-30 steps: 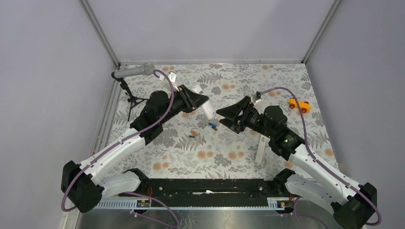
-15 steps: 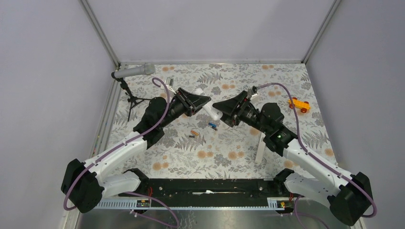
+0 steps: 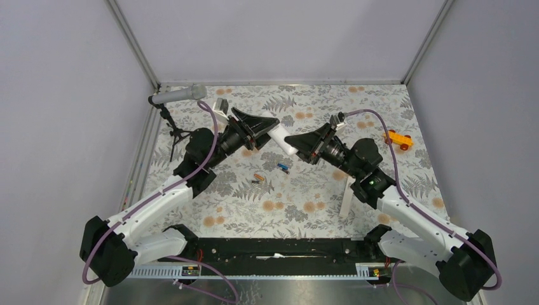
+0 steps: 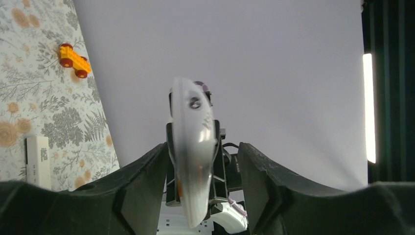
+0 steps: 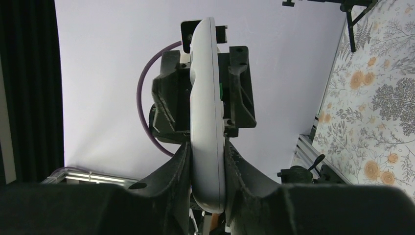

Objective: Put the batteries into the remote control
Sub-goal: Turn over the remote control at the center of the board, then remove the battery cover from the remote control.

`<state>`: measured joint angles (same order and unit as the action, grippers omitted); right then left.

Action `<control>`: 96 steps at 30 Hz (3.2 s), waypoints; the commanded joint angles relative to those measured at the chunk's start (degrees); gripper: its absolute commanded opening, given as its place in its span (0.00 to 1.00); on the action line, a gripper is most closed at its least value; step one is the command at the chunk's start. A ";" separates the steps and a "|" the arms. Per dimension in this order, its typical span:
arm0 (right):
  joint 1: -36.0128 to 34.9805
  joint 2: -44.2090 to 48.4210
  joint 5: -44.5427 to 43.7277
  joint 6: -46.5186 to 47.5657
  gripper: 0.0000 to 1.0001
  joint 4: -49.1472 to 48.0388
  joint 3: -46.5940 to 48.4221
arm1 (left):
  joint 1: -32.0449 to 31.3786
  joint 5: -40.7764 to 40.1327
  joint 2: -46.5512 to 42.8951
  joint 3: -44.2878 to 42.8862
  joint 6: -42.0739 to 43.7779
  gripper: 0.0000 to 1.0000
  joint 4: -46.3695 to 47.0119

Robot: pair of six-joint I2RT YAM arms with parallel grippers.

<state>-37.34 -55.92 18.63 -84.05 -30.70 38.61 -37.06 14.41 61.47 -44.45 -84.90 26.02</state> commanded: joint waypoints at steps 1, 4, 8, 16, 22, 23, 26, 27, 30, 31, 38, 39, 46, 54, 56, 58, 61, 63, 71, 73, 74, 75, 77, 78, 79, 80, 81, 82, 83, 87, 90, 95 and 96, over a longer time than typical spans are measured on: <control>0.12 1.91 -0.88 -0.57 0.07 -4.13 -0.43 | 1.07 1.77 -1.53 -4.48 0.50 0.56 0.15; 0.09 2.09 0.18 -1.12 0.07 -5.15 -1.04 | 2.33 1.17 -2.31 -4.59 1.35 0.56 -0.73; 0.08 1.86 1.23 -1.87 0.07 -5.34 -1.87 | 2.53 2.70 -1.01 -5.58 1.73 0.48 0.17; 0.12 0.86 1.49 -1.28 0.09 -4.20 -1.43 | 2.52 4.86 0.35 -6.03 3.16 0.34 -1.78; 0.08 1.12 2.07 -0.86 0.38 -1.85 -1.49 | 2.52 4.07 0.14 -7.16 6.24 0.03 -3.93; 0.14 1.80 1.43 -0.02 0.59 -0.32 -1.37 | 2.52 3.84 0.07 -7.41 7.60 0.00 -4.33; 0.16 6.28 -3.78 4.46 0.98 9.17 -0.59 | 2.56 2.71 -1.11 -7.58 14.52 0.00 -5.18; 0.21 8.09 -5.97 6.28 0.99 11.30 -0.85 | 2.52 2.07 -2.03 -7.65 17.74 0.00 -5.89; 0.27 12.87 -10.03 8.19 0.99 14.31 -2.41 | 2.60 -1.47 -3.58 -8.40 25.75 0.00 -10.30; 0.33 13.86 -10.58 7.89 0.95 14.95 -3.00 | 2.60 -2.36 -3.91 -8.58 28.76 0.00 -10.93; 0.26 13.46 -7.78 6.70 0.51 13.36 -2.60 | 2.61 -2.55 -2.71 -9.83 32.63 0.00 -11.34; 0.30 12.90 -7.05 6.55 0.46 12.37 -2.36 | 2.61 -2.46 -2.56 -10.01 32.57 0.00 -11.42; 0.25 8.39 -2.28 2.97 0.37 2.41 -3.21 | 2.61 -2.41 -2.85 -9.48 30.83 0.00 -10.74; 0.25 5.12 0.43 0.97 0.31 -0.14 -3.16 | 2.61 -1.93 -2.77 -8.29 28.66 0.00 -9.79; 0.25 5.37 0.08 1.17 0.31 1.06 -3.42 | 2.61 -2.16 -2.76 -8.37 28.53 0.00 -9.67; 0.27 5.85 -0.45 2.07 0.32 2.92 -3.12 | 2.61 -2.59 -2.84 -8.38 28.48 0.00 -9.67; 0.25 6.04 -0.49 2.66 0.34 3.67 -2.68 | 2.61 -2.77 -2.85 -8.30 28.34 0.00 -9.59; 0.27 5.68 -0.29 2.50 0.34 3.38 -2.65 | 2.61 -2.49 -2.76 -8.21 28.01 0.00 -9.38; 0.27 4.21 -0.29 2.27 0.31 2.49 -2.32 | 2.61 -1.42 -3.24 -8.08 26.98 0.00 -9.12; 0.26 3.82 -0.34 2.08 0.31 1.88 -2.34 | 2.56 -0.94 -3.20 -7.75 26.52 0.00 -8.54; 0.28 3.67 -0.43 1.91 0.30 1.49 -2.47 | 2.52 -0.69 -3.14 -7.50 26.12 0.00 -8.22; 0.26 3.52 -0.44 1.80 0.30 1.28 -2.41 | 2.52 -0.41 -3.25 -7.17 25.68 0.00 -7.78; 0.27 3.08 -0.17 1.68 0.29 1.43 -2.38 | 2.52 -0.28 -3.44 -6.44 24.65 0.00 -6.86; 0.28 2.99 -0.22 1.43 0.28 1.32 -2.46 | 2.52 -0.32 -3.58 -6.12 24.21 0.00 -6.67; 0.26 2.92 -0.32 1.16 0.27 0.83 -2.90 | 2.52 -0.30 -3.71 -5.84 23.84 0.00 -6.42; 0.31 2.88 -0.43 0.90 0.26 0.10 -3.17 | 2.52 -0.27 -3.87 -5.64 23.49 0.00 -6.20; 0.28 2.80 -0.48 0.69 0.26 -0.41 -3.29 | 2.52 -0.26 -4.02 -5.39 23.14 0.00 -5.98; 0.30 2.59 -0.47 0.57 0.25 -0.63 -3.24 | 2.52 -0.17 -4.19 -5.08 22.90 0.00 -5.79; 0.26 2.32 -0.40 0.56 0.24 -0.72 -3.14 | 2.52 -0.21 -4.29 -4.82 22.78 0.00 -5.65; 0.26 1.35 0.02 0.21 0.20 -1.02 -2.74 | 2.48 -0.11 -4.55 -4.30 22.76 0.00 -5.73; 0.26 1.27 0.00 0.21 0.20 -1.03 -2.90 | 2.51 -0.29 -4.69 -4.38 22.57 0.00 -5.72; 0.30 0.42 0.64 -0.30 0.19 -5.05 -3.67 | 2.43 0.68 -3.90 -4.86 20.01 0.00 -5.52; 0.29 0.23 0.70 -0.51 0.19 -6.08 -3.99 | 2.39 1.11 -3.51 -5.00 19.12 0.00 -5.36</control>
<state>-37.26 -54.54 18.70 -83.92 -30.83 34.89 -34.04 12.53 58.54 -48.82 -61.47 15.14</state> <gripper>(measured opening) 0.197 0.259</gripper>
